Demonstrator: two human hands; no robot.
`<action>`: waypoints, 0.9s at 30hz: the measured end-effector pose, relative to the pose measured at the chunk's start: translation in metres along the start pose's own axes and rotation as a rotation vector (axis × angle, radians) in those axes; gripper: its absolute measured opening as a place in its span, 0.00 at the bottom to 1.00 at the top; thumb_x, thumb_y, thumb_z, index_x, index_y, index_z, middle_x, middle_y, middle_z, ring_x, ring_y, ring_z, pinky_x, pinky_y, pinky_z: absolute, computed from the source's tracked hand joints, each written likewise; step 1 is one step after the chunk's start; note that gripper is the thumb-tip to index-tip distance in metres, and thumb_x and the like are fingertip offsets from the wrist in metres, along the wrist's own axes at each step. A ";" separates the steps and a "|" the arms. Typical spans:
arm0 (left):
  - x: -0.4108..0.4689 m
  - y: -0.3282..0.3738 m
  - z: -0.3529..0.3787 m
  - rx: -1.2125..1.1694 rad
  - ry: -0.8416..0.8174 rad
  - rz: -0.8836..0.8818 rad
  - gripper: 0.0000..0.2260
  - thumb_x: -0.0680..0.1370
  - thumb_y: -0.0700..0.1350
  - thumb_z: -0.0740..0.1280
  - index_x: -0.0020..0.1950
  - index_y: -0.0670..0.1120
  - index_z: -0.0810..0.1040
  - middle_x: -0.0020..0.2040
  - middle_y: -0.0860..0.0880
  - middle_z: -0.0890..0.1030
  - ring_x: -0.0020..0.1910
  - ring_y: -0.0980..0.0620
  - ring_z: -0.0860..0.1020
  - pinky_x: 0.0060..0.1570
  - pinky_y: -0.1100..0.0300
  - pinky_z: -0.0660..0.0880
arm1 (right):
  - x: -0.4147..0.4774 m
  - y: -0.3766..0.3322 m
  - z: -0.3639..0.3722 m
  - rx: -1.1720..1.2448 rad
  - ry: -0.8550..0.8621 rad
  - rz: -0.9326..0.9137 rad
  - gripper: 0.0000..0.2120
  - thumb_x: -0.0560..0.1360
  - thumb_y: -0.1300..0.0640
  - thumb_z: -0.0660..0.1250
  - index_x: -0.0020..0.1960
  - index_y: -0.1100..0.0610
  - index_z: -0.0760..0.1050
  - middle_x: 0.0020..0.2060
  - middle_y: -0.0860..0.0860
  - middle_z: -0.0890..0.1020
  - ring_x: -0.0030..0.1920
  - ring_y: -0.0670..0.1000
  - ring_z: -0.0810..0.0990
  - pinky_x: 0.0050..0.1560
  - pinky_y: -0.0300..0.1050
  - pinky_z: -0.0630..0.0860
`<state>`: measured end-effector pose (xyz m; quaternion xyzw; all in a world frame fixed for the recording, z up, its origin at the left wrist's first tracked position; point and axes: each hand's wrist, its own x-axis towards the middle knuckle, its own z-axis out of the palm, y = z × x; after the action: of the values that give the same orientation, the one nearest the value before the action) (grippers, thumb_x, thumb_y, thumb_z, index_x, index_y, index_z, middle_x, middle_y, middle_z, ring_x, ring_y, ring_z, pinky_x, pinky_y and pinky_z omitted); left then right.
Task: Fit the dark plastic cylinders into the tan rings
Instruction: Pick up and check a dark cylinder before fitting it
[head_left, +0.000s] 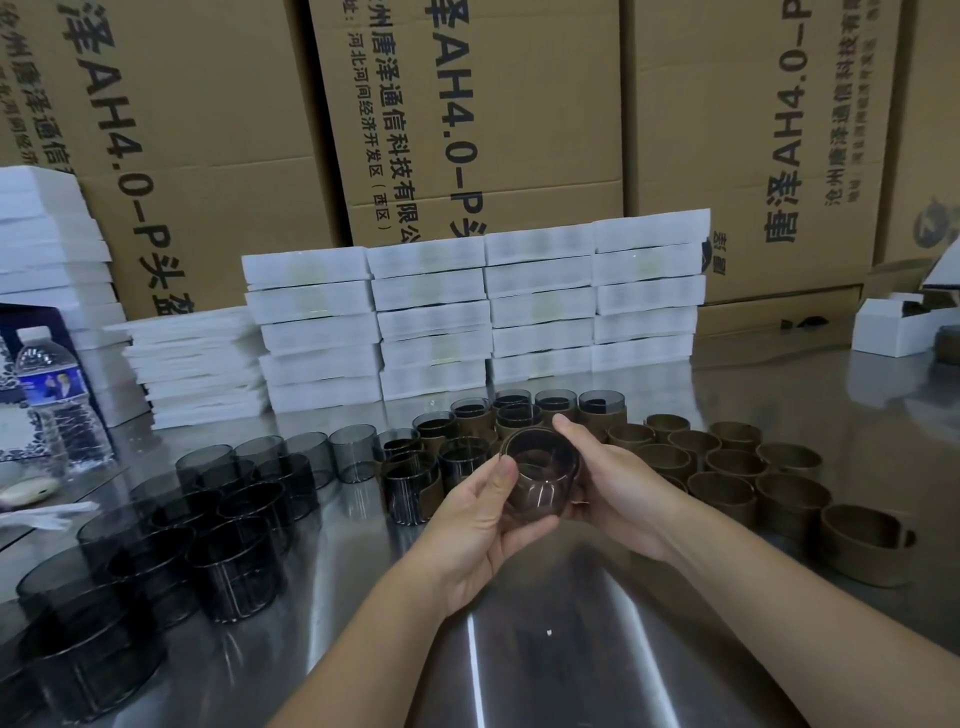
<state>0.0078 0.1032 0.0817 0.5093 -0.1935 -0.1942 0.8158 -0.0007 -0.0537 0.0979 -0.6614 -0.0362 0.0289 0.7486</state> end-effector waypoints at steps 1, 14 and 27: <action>0.000 0.000 0.000 -0.001 0.009 0.003 0.27 0.66 0.56 0.68 0.61 0.42 0.78 0.55 0.40 0.84 0.50 0.47 0.84 0.39 0.62 0.81 | 0.000 0.001 0.001 -0.005 0.004 -0.005 0.24 0.78 0.38 0.59 0.55 0.56 0.82 0.49 0.54 0.86 0.46 0.50 0.83 0.49 0.44 0.75; 0.004 0.006 -0.004 -0.111 0.250 0.002 0.16 0.77 0.53 0.66 0.56 0.42 0.81 0.48 0.42 0.86 0.44 0.51 0.85 0.36 0.63 0.81 | 0.004 0.010 -0.002 0.106 0.001 0.004 0.13 0.76 0.52 0.61 0.45 0.57 0.82 0.39 0.53 0.84 0.37 0.48 0.82 0.40 0.43 0.78; 0.002 0.007 -0.005 -0.046 0.243 0.026 0.08 0.79 0.44 0.65 0.50 0.41 0.81 0.44 0.41 0.85 0.42 0.48 0.85 0.36 0.58 0.81 | 0.004 0.009 -0.009 0.128 -0.023 -0.007 0.10 0.76 0.61 0.59 0.51 0.62 0.77 0.39 0.57 0.84 0.38 0.52 0.84 0.40 0.46 0.81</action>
<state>0.0126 0.1088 0.0865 0.5075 -0.0955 -0.1249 0.8472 0.0045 -0.0610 0.0880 -0.6117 -0.0451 0.0360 0.7889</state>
